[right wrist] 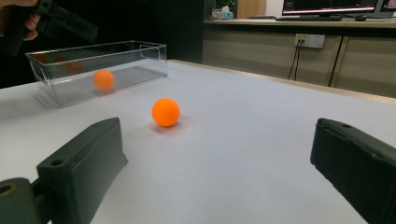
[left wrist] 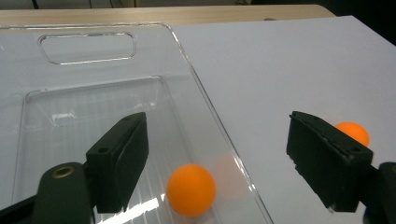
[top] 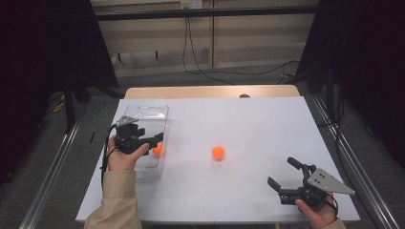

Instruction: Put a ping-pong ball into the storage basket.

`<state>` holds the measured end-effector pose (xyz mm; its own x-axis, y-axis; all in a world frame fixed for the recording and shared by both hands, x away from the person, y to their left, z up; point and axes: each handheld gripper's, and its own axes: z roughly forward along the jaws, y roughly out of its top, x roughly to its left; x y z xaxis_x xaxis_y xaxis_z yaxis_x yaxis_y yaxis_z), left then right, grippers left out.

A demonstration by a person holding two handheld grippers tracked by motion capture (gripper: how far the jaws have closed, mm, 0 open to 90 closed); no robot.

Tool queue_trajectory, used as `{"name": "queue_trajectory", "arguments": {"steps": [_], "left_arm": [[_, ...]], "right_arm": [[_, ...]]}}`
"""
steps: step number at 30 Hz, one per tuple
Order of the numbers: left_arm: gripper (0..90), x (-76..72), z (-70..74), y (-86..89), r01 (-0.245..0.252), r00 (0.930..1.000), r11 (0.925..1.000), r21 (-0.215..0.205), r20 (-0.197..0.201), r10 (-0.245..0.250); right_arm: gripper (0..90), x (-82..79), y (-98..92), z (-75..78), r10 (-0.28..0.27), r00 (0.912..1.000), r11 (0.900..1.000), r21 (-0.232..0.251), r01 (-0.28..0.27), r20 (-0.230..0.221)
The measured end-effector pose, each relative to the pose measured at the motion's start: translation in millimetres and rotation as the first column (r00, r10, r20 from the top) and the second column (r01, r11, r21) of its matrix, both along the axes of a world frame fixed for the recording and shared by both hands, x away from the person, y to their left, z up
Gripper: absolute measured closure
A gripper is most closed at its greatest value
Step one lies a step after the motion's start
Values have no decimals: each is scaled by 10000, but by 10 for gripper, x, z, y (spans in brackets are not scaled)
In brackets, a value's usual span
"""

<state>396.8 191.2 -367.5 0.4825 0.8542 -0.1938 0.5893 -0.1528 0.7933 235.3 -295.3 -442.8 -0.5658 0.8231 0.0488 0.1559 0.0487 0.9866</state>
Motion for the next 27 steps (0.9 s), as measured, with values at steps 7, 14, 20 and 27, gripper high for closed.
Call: {"name": "queue_trajectory", "arguments": {"steps": [7,14,20,27], "left_arm": [[146,-19,29,-56,213,9997,9998,-34,71,-213],[131,-33,41,-132,596,9982,9982,-28,75,-596],[120,-40,42,-180,793,9968,9968,-33,90,-792],[115,-48,39,-230,918,9957,9956,-174,144,-915]], "right_arm": [[22,9,11,-2,36,10000,10000,-47,-36,-13],[22,11,11,0,19,10000,10000,-12,-19,-21],[22,9,6,1,25,10000,10000,-12,-25,-19],[22,14,13,-3,61,10000,10000,-78,-61,-7]]}}
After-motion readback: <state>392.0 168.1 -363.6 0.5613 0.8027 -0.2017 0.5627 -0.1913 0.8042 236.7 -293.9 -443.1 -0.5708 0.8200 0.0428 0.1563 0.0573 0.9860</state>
